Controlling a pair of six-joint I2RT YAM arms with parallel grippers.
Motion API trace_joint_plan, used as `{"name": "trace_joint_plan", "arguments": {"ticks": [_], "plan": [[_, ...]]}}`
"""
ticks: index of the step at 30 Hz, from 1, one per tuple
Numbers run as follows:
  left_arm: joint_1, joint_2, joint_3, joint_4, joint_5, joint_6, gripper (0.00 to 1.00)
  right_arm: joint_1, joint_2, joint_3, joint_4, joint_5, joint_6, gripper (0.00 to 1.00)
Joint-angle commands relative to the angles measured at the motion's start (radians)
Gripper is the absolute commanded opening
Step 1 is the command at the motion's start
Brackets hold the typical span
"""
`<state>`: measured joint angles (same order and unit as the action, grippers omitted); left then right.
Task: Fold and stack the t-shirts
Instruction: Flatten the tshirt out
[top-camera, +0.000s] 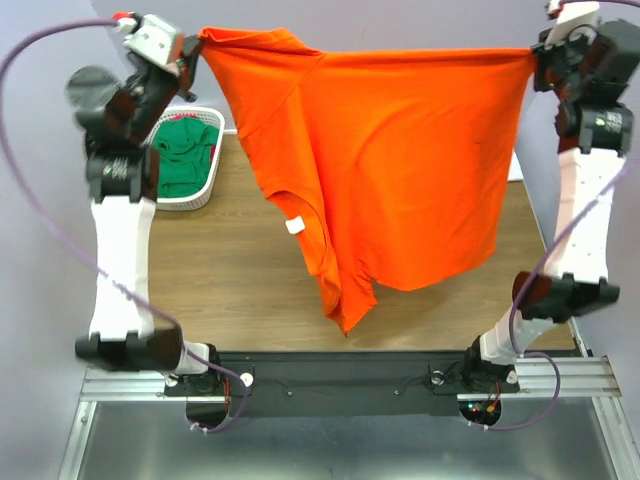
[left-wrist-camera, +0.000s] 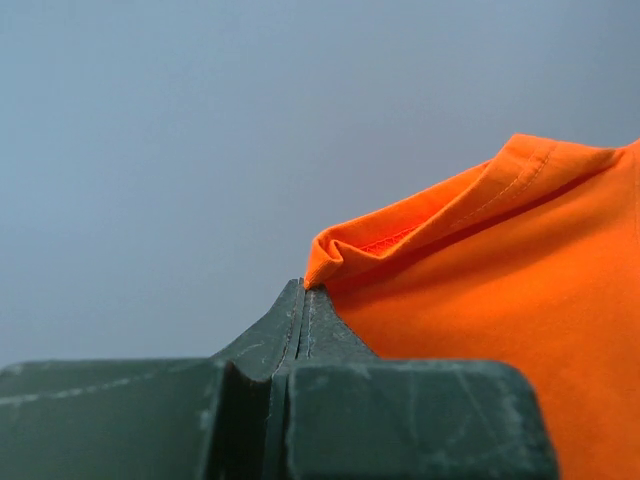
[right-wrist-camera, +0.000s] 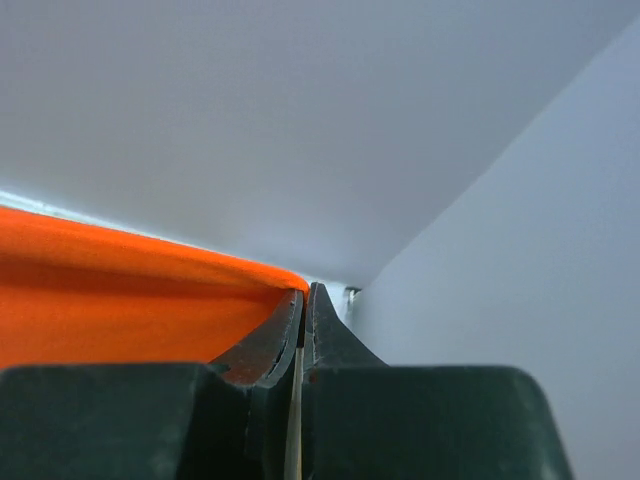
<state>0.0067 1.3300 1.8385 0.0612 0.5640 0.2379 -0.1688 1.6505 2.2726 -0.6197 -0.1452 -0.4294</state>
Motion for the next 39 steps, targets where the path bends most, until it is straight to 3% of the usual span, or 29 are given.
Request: {"name": "trace_joint_plan", "arguments": {"ticks": [1, 7, 10, 13, 17, 19, 20, 22, 30, 35, 39], "plan": [[0.013, 0.121, 0.039, 0.043, -0.082, 0.017, 0.00, -0.006, 0.128, 0.094, 0.051, 0.018, 0.021, 0.01], [0.013, 0.374, 0.345, 0.077, -0.065, -0.034, 0.00, 0.003, 0.318, 0.358, 0.148, 0.093, 0.057, 0.01], [0.016, 0.468, 0.543, 0.089, -0.094, -0.029, 0.00, 0.003, 0.318, 0.348, 0.302, 0.142, 0.069, 0.01], [0.038, 0.480, 0.582, 0.168, -0.098, -0.029, 0.00, 0.003, 0.296, 0.306, 0.425, 0.173, 0.095, 0.01], [0.052, 0.422, 0.411, 0.227, -0.012, 0.046, 0.00, 0.003, 0.281, 0.208, 0.449, 0.047, 0.112, 0.01], [0.052, 0.374, 0.169, 0.236, 0.051, 0.113, 0.00, 0.006, 0.256, 0.072, 0.449, -0.080, 0.097, 0.01], [0.052, 0.362, 0.168, 0.235, 0.066, 0.135, 0.00, 0.008, 0.246, 0.021, 0.449, -0.121, 0.086, 0.01], [0.052, 0.328, -0.011, 0.230, 0.086, 0.175, 0.00, 0.020, 0.232, -0.080, 0.448, -0.225, 0.069, 0.01], [0.050, 0.209, -0.584, 0.192, 0.140, 0.415, 0.00, 0.069, 0.135, -0.635, 0.449, -0.290, -0.140, 0.01], [0.050, 0.160, -0.743, 0.126, 0.103, 0.544, 0.00, 0.069, 0.062, -0.823, 0.448, -0.258, -0.203, 0.01], [0.050, 0.120, -0.746, -0.016, 0.131, 0.642, 0.00, 0.069, -0.001, -0.904, 0.402, -0.243, -0.233, 0.01]]}}
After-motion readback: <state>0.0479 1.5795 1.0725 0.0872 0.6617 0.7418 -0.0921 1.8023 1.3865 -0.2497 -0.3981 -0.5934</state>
